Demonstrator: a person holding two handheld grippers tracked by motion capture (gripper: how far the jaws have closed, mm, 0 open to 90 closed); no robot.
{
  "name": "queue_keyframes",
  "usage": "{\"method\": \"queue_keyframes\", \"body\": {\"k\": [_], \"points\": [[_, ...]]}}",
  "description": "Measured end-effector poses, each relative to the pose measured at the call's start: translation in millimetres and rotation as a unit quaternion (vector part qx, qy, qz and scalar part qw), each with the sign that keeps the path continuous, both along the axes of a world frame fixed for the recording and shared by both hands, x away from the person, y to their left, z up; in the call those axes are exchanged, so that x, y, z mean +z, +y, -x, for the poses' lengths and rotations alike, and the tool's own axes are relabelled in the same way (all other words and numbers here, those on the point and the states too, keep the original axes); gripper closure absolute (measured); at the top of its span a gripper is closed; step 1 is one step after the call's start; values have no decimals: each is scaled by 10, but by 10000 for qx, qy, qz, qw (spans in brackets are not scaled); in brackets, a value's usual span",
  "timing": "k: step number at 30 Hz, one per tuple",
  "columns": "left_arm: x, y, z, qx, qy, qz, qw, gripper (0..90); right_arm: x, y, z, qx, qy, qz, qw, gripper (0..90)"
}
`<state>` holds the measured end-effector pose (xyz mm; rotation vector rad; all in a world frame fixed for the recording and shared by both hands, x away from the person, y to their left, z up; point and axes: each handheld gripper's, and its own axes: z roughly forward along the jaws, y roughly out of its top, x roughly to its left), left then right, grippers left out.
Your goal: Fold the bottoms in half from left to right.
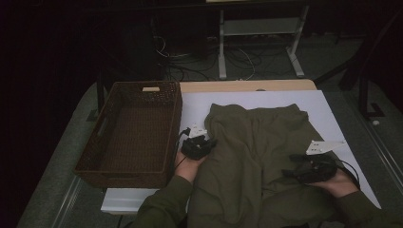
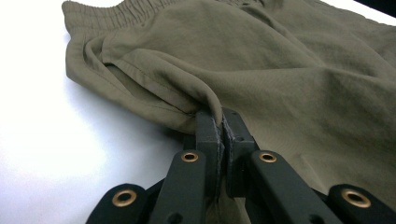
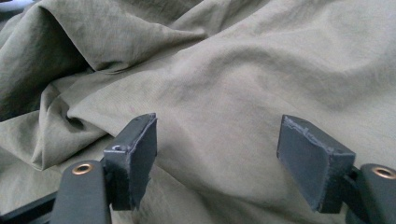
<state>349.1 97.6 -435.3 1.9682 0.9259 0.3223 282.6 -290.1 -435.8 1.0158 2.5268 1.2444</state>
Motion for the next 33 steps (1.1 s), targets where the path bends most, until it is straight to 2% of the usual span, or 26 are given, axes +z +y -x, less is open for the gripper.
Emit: {"method": "queue_keyframes", "body": {"k": [10,14,18,22,33], "points": [[59,-24,0,-148,-55,168,9997,867,-4,2,-3,6,4,7,10000,282],[82,-42,-12,-214,-9,263,9994,867,-3,5,-2,5,1,10,10000,281],[112,-82,-40,-363,93,272,9989,866,-4,4,-4,-9,7,19,10000,281],[157,-103,-63,-429,113,300,9986,865,-5,7,-2,-9,5,28,10000,280],[279,-228,-85,-669,34,344,9972,864,-5,2,-3,-21,-1,24,10000,279]]}}
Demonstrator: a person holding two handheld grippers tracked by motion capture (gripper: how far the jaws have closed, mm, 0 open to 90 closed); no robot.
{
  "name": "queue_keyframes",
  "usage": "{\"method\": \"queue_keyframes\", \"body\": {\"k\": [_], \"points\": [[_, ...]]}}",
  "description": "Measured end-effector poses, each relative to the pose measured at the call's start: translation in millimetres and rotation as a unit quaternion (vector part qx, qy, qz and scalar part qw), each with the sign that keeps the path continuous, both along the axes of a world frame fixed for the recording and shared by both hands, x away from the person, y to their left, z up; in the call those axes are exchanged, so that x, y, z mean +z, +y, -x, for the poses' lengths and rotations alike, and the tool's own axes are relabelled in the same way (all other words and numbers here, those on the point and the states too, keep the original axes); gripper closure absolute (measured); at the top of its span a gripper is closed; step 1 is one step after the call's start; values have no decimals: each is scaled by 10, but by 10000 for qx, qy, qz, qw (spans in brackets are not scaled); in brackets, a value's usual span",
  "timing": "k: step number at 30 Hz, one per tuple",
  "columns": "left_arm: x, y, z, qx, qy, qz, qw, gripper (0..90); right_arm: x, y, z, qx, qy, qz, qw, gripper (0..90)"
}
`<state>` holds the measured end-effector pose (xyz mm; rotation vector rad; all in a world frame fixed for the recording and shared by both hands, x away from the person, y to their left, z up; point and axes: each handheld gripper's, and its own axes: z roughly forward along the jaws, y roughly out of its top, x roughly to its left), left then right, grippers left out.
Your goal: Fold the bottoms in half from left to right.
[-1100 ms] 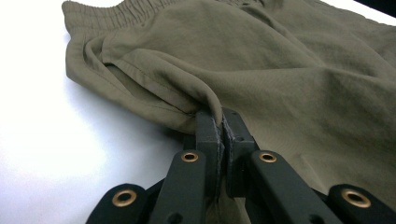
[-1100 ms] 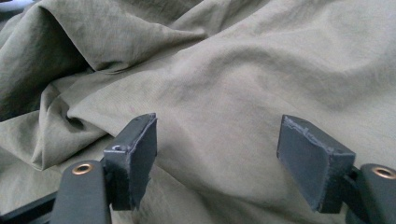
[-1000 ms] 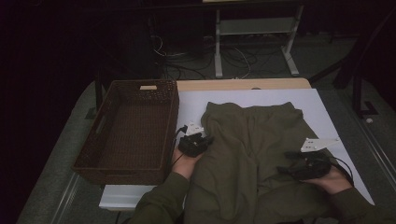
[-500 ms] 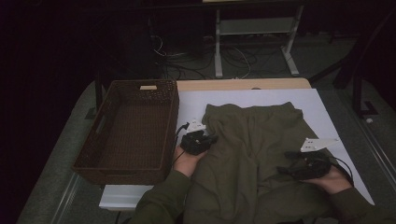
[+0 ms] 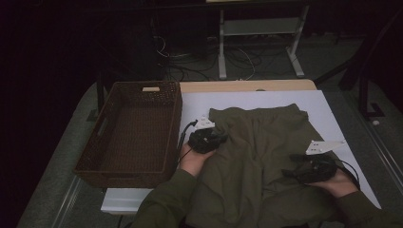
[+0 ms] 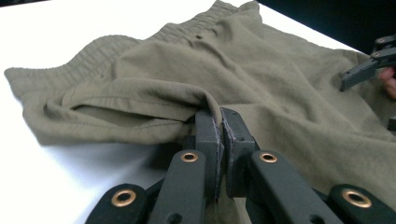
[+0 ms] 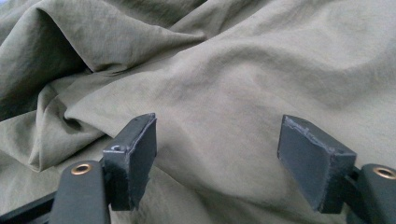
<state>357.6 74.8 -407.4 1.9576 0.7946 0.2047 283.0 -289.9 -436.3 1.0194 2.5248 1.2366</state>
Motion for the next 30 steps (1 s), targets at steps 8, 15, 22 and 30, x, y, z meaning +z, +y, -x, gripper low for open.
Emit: {"method": "queue_keyframes", "body": {"k": [8,15,22,30], "points": [[55,-132,0,-190,-81,26,9998,864,-1,0,-1,-15,13,3,10000,278],[141,-248,-13,-349,-173,92,9992,864,-1,-2,-1,-21,10,4,10000,278],[209,-416,-14,-549,-255,150,9981,864,-1,-7,-1,-31,11,-11,10000,277],[270,-646,20,-864,-318,193,9956,864,-1,-8,-2,-42,10,-12,10000,277]]}}
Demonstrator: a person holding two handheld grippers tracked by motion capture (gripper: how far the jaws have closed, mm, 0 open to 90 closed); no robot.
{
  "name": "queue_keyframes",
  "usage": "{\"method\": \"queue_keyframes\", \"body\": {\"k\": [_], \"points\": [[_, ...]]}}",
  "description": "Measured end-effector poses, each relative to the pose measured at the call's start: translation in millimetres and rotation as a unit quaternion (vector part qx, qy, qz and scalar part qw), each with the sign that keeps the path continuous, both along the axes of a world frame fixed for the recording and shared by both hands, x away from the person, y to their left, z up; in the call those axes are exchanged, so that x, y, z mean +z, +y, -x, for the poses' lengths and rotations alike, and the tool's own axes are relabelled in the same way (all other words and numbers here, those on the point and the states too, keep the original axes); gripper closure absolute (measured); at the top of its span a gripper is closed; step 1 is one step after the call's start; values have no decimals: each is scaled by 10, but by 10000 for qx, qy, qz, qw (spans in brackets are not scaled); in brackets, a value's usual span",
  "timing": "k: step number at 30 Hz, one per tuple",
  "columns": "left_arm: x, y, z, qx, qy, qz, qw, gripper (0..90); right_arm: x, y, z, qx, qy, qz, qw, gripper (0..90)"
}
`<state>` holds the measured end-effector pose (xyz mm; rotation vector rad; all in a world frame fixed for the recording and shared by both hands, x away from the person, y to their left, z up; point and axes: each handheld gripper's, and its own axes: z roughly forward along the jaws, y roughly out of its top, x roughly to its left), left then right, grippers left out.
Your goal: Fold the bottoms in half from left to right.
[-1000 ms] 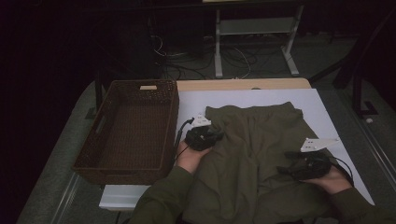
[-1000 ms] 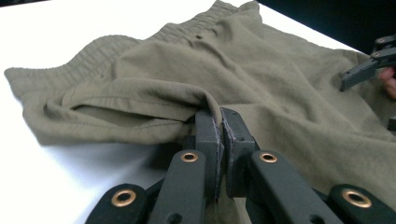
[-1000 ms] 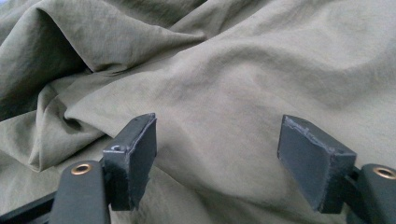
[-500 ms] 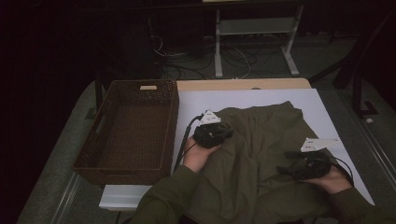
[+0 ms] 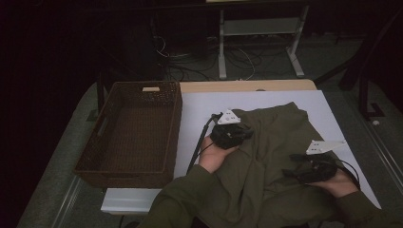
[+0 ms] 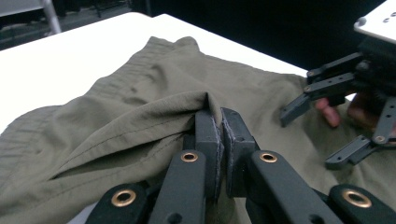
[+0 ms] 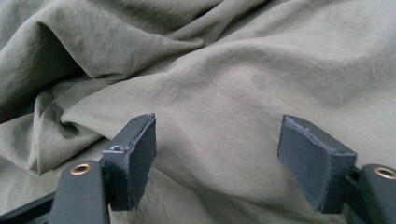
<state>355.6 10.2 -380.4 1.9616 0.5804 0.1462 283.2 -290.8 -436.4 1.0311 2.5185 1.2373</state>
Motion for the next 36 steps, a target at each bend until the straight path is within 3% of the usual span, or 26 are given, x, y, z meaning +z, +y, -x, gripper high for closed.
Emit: {"method": "queue_keyframes", "body": {"k": [10,14,17,25,31,36], "points": [[55,-289,43,-383,-96,-35,9992,863,4,-12,-3,-39,-9,-5,10000,278],[53,-417,65,-536,-143,-95,9984,863,-1,-38,-17,-233,49,159,9996,283],[28,-511,75,-621,-141,-112,9979,862,2,-85,-19,-337,78,139,9993,283],[-108,-737,83,-886,63,-193,9959,858,32,-210,32,-521,20,74,9986,284],[-244,-893,126,-1175,227,-423,9919,851,32,-303,18,-835,41,147,9964,292],[-391,-998,163,-1326,354,-683,9882,836,22,-297,4,-865,56,164,9961,292]]}}
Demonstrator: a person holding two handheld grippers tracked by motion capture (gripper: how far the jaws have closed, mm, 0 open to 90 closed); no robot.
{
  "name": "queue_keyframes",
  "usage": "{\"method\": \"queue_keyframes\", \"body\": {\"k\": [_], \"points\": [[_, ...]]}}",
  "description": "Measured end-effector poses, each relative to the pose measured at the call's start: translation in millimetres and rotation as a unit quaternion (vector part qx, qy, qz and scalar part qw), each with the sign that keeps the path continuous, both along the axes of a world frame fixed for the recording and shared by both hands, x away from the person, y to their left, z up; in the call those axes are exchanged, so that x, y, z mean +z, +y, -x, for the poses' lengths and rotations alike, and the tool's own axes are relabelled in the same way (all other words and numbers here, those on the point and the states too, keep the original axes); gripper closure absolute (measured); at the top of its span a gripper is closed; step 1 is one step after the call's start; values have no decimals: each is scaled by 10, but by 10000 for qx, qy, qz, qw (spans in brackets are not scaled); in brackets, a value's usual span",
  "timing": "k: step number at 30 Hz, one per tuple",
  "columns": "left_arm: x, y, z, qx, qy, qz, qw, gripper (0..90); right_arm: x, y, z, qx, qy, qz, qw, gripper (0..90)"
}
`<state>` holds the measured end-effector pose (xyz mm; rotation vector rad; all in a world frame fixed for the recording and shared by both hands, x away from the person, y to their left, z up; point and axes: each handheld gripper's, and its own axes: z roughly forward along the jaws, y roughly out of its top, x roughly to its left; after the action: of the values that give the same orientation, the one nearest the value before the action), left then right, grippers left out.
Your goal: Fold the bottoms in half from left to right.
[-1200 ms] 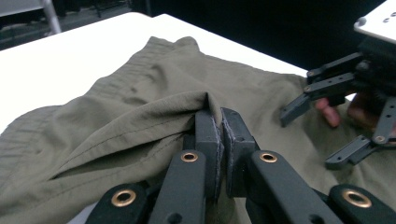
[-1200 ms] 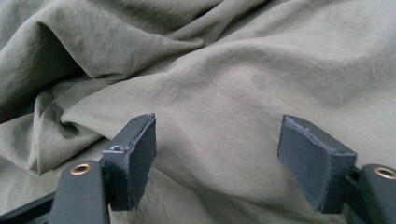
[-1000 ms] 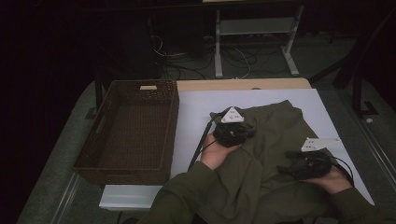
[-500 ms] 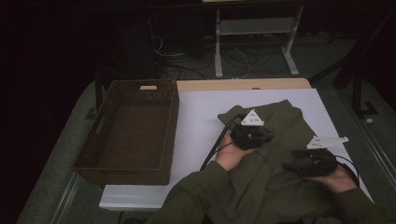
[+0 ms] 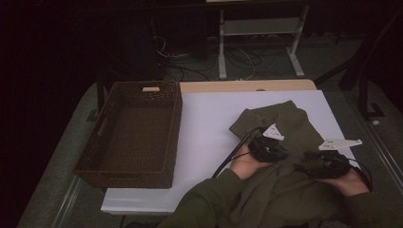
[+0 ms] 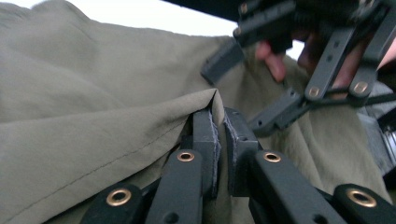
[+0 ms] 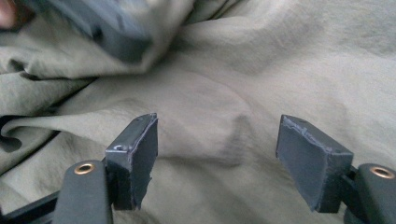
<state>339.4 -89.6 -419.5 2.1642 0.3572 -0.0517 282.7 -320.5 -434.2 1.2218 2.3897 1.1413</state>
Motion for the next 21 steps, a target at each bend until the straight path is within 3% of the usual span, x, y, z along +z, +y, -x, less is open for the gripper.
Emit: {"method": "queue_keyframes", "body": {"k": [3,6,13,21], "points": [[-75,-32,6,-76,15,-189,9998,814,-1,0,-4,1,-5,-1,10000,292],[-83,-12,-1,-47,7,-188,9998,777,-4,0,-10,9,-2,-4,10000,292],[51,124,20,146,-132,-96,9998,530,-7,8,-15,40,-17,-7,10000,292],[198,418,71,364,-288,-52,9989,426,-3,15,-16,54,-51,-16,10000,291]]}}
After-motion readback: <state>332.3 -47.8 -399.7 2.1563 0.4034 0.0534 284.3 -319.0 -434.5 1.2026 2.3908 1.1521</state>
